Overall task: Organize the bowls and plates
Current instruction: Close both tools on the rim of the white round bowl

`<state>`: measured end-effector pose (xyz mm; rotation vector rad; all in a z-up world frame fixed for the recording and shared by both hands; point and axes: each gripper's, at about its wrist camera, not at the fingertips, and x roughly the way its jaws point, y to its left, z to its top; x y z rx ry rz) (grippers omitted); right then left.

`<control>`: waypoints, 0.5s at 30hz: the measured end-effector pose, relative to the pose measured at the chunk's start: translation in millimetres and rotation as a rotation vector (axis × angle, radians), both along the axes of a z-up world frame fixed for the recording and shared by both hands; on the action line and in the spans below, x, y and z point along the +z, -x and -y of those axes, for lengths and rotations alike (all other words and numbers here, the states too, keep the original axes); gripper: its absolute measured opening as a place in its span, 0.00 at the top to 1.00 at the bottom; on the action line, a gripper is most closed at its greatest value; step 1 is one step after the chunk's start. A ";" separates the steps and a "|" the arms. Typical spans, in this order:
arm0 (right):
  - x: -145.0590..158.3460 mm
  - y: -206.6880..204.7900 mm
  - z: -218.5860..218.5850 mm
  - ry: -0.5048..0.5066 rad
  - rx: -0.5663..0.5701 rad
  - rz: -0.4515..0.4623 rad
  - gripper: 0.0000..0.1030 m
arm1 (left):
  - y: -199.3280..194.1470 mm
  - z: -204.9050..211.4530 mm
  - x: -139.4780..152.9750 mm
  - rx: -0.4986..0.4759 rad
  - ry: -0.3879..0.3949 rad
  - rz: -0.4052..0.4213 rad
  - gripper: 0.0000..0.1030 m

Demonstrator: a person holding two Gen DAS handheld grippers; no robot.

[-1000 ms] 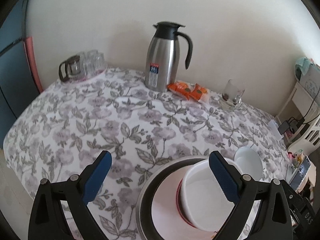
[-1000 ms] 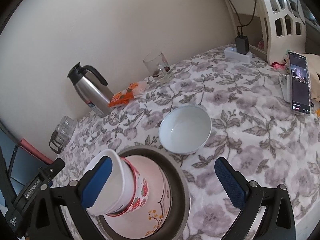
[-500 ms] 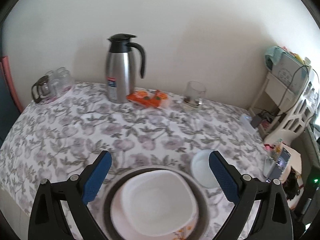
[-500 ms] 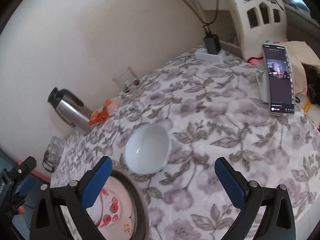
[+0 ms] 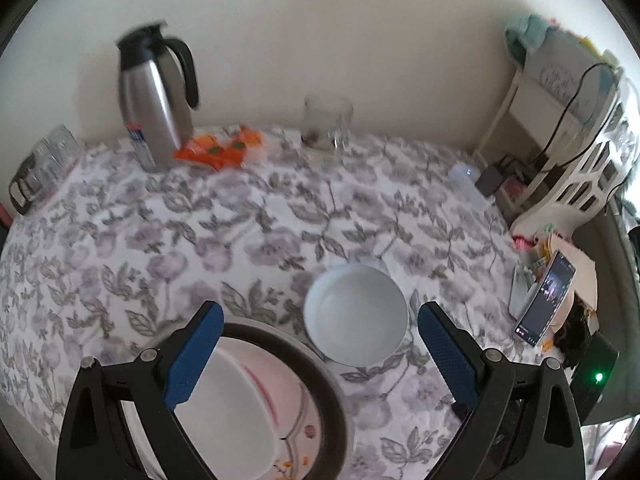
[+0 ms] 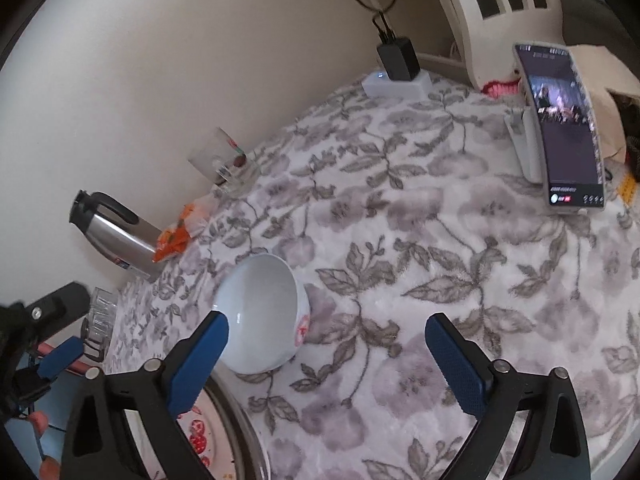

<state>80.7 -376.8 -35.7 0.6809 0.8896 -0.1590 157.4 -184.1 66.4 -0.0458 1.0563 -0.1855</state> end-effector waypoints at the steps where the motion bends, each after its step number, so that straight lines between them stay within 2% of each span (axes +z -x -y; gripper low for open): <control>1: -3.6 -1.7 0.2 -0.005 0.005 -0.006 0.05 | -4.2 3.2 -5.1 0.002 -0.004 -0.025 0.05; 5: -15.6 -7.8 0.3 -0.008 0.016 -0.032 0.09 | -22.0 19.1 -27.7 0.010 -0.093 -0.082 0.05; 11: -22.9 -15.7 -1.4 -0.010 0.029 -0.039 0.13 | -45.1 31.8 -48.3 0.009 -0.173 -0.136 0.06; 13: -25.2 -18.4 -2.8 -0.012 0.036 -0.041 0.16 | -52.3 34.6 -54.9 0.002 -0.183 -0.160 0.10; 15: -27.8 -20.9 -3.3 -0.021 0.040 -0.045 0.18 | -59.6 36.8 -63.1 -0.001 -0.191 -0.200 0.17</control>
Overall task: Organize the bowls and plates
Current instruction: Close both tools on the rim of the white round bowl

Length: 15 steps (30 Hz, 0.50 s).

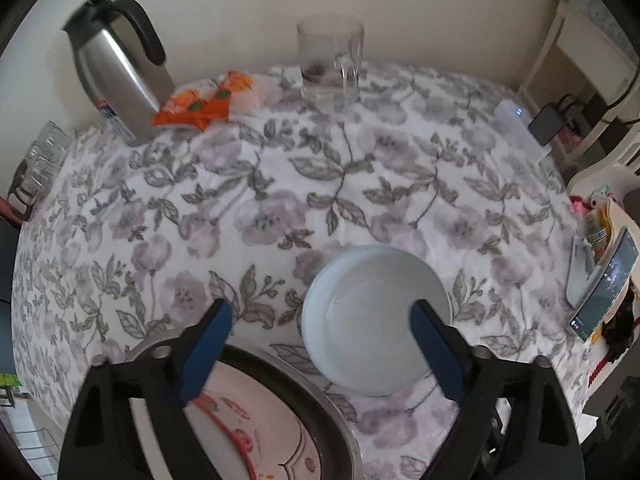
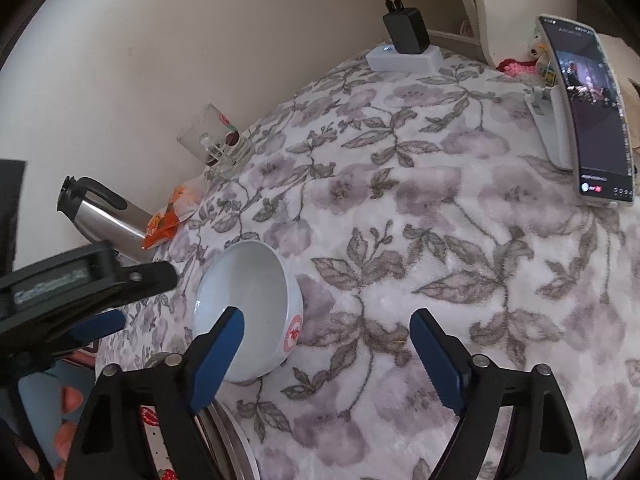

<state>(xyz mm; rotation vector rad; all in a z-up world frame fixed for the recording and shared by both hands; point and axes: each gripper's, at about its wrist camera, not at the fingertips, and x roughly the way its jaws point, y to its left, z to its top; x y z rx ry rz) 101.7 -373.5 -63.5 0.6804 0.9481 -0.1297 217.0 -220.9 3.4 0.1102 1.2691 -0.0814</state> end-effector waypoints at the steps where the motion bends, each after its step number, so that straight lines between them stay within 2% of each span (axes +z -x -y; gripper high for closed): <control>1: -2.0 -1.1 -0.4 -0.004 0.002 -0.003 0.22 | -2.9 0.3 -4.2 0.005 -0.006 -0.013 0.18; 5: -10.3 -5.9 -3.2 -0.011 0.013 -0.026 0.25 | -13.0 -0.4 -17.3 0.027 -0.032 -0.044 0.25; 8: -14.8 -8.8 -4.9 -0.021 0.020 -0.034 0.27 | -19.4 -3.4 -28.0 0.050 -0.018 -0.079 0.30; 11: -18.2 -11.4 -7.6 -0.024 0.032 -0.046 0.29 | -25.1 -4.6 -36.9 0.062 -0.018 -0.093 0.38; 13: -21.0 -13.0 -9.3 -0.030 0.041 -0.051 0.35 | -27.8 -5.3 -42.4 0.069 -0.022 -0.105 0.40; 15: -25.2 -14.6 -10.6 -0.035 0.046 -0.063 0.39 | -30.1 -7.0 -47.4 0.081 -0.014 -0.119 0.50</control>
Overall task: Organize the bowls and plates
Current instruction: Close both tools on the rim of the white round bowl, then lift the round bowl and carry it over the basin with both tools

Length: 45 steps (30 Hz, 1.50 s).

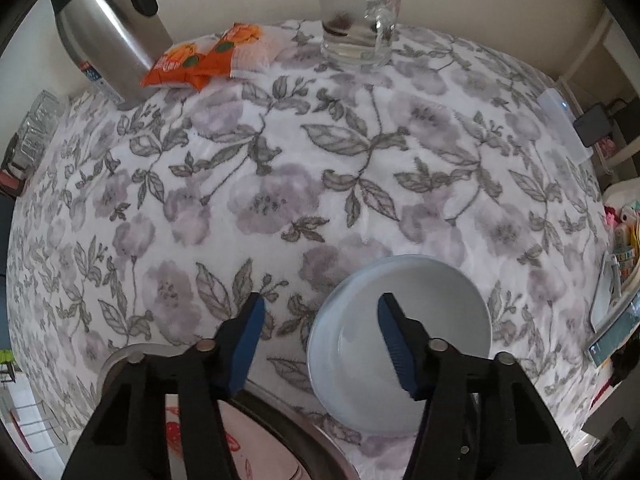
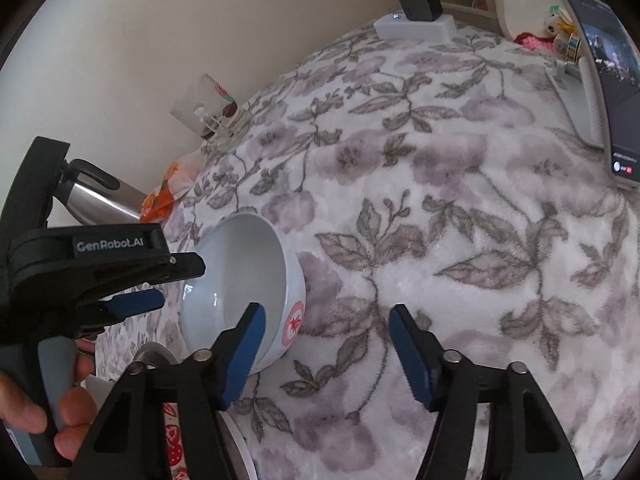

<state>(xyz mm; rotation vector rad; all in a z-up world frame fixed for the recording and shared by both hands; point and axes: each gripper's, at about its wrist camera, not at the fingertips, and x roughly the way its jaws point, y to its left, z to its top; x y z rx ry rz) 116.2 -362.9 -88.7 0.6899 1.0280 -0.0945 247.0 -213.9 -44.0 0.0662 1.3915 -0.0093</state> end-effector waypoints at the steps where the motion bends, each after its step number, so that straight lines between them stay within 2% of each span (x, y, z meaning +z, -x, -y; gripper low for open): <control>1: -2.3 -0.9 -0.6 0.000 0.001 -0.008 0.41 | -0.8 -0.4 -2.1 0.004 0.004 -0.007 0.52; 3: -3.4 -0.7 -1.5 -0.009 0.004 -0.005 0.47 | -1.9 -0.9 -7.0 0.008 0.012 -0.022 0.59; 7: -0.9 -2.7 -6.5 -0.016 0.032 0.017 0.64 | -2.7 2.1 -14.7 -0.001 0.009 -0.038 0.62; 11: -2.0 -3.6 -9.3 -0.035 0.048 0.029 0.71 | -3.3 6.0 -23.2 -0.003 0.041 -0.063 0.69; 14: -3.8 -4.2 -9.9 -0.082 0.057 0.039 0.83 | -3.2 8.7 -23.6 -0.008 0.037 -0.052 0.70; 17: -2.2 -4.2 -11.8 -0.082 0.060 0.033 0.83 | -3.4 6.9 -20.9 0.007 0.047 -0.044 0.79; 26: 2.2 2.1 -6.8 -0.117 0.054 0.045 0.83 | -4.0 -1.2 -16.5 0.022 0.115 -0.042 0.80; 31: 13.9 7.0 -3.2 -0.102 0.054 0.062 0.83 | 7.4 -4.6 6.2 -0.006 0.166 -0.008 0.81; 35: 30.2 13.1 -0.3 -0.078 0.054 0.087 0.83 | 15.6 -7.7 29.1 -0.011 0.242 0.028 0.81; 45: 80.0 32.1 -9.8 -0.027 0.078 0.174 0.83 | 40.1 -20.9 78.3 -0.033 0.372 0.126 0.81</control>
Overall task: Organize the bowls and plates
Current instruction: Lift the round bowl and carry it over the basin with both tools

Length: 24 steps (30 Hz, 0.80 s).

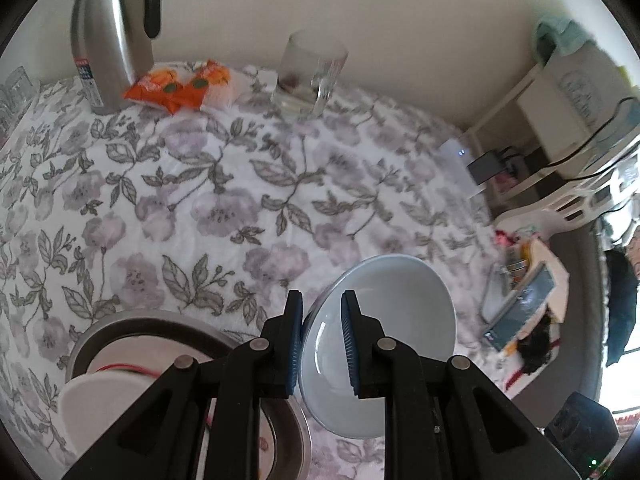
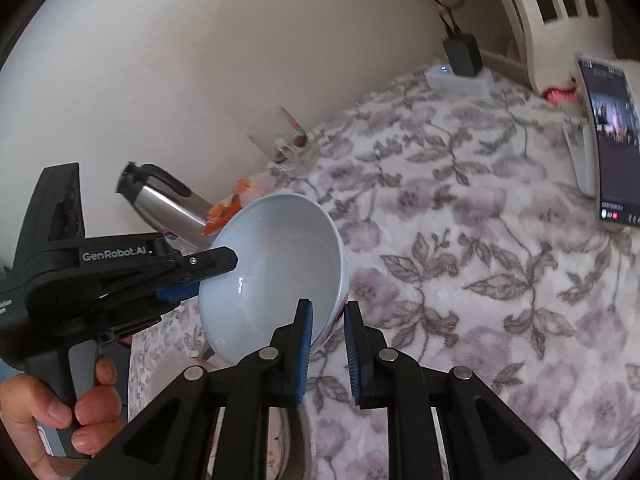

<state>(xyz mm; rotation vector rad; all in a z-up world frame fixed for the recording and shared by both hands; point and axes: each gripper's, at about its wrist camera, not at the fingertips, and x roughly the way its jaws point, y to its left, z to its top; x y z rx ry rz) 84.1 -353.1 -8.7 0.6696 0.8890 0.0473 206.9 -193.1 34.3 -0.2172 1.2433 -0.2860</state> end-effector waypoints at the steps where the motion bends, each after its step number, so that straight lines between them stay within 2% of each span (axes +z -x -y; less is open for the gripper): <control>1: 4.7 1.9 -2.2 0.002 0.006 0.012 0.83 | 3.9 -5.1 7.5 0.003 0.017 0.015 0.81; 7: 28.7 9.8 -20.1 0.006 0.047 0.068 0.83 | 23.4 -35.4 33.1 0.034 0.091 0.077 0.81; 13: 47.5 15.3 -44.2 0.029 0.103 0.108 0.83 | 43.1 -68.7 45.7 0.075 0.144 0.114 0.81; 24: 70.0 24.0 -94.7 0.089 0.216 0.139 0.83 | 74.5 -124.8 60.6 0.130 0.163 0.161 0.81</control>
